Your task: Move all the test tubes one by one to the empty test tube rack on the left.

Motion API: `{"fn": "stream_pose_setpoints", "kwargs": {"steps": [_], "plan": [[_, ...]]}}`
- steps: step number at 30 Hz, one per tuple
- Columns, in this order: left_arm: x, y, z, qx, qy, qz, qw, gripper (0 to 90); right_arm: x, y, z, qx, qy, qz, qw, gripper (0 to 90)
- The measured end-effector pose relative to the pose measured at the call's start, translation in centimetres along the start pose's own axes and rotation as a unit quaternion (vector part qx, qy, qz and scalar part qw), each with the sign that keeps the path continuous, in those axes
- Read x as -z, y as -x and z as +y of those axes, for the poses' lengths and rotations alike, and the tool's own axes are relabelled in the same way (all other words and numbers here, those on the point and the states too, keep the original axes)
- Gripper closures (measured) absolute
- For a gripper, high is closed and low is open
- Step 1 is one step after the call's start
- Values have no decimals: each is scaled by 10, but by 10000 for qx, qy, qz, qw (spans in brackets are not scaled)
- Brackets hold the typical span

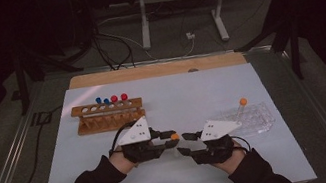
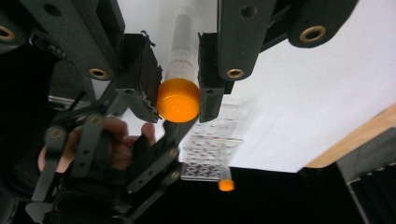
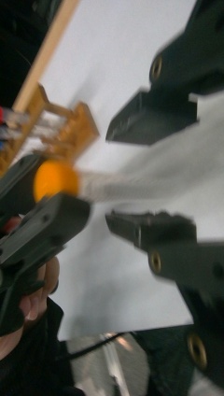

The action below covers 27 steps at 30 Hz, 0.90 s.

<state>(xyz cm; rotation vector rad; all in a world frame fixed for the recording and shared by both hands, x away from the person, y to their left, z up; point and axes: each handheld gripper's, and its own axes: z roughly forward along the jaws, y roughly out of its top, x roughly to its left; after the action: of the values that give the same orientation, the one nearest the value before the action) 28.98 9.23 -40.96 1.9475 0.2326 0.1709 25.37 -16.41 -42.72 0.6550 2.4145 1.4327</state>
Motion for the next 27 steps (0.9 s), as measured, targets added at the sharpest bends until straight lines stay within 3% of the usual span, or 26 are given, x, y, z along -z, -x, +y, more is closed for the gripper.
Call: {"fn": "stream_pose_setpoints", "kwargs": {"steps": [6, 12, 14, 21, 27], "plan": [[40, -20, 11, 75, 76, 566, 9983, 715, 10, 5, 2, -201, 297, -174, 9992, 216], [81, -44, 19, 218, 150, 1236, 9920, 715, 15, 11, 3, -385, 436, -303, 9978, 93], [93, -52, 20, 287, 161, 1460, 9887, 715, 16, 12, 2, -375, 447, -296, 9979, 33], [126, -79, 13, 531, 162, 2083, 9765, 716, 19, 12, 3, -350, 540, -399, 9971, 0], [147, -99, -4, 756, 59, 2596, 9627, 716, 20, 11, 2, -278, 548, -526, 9967, 0]]}}
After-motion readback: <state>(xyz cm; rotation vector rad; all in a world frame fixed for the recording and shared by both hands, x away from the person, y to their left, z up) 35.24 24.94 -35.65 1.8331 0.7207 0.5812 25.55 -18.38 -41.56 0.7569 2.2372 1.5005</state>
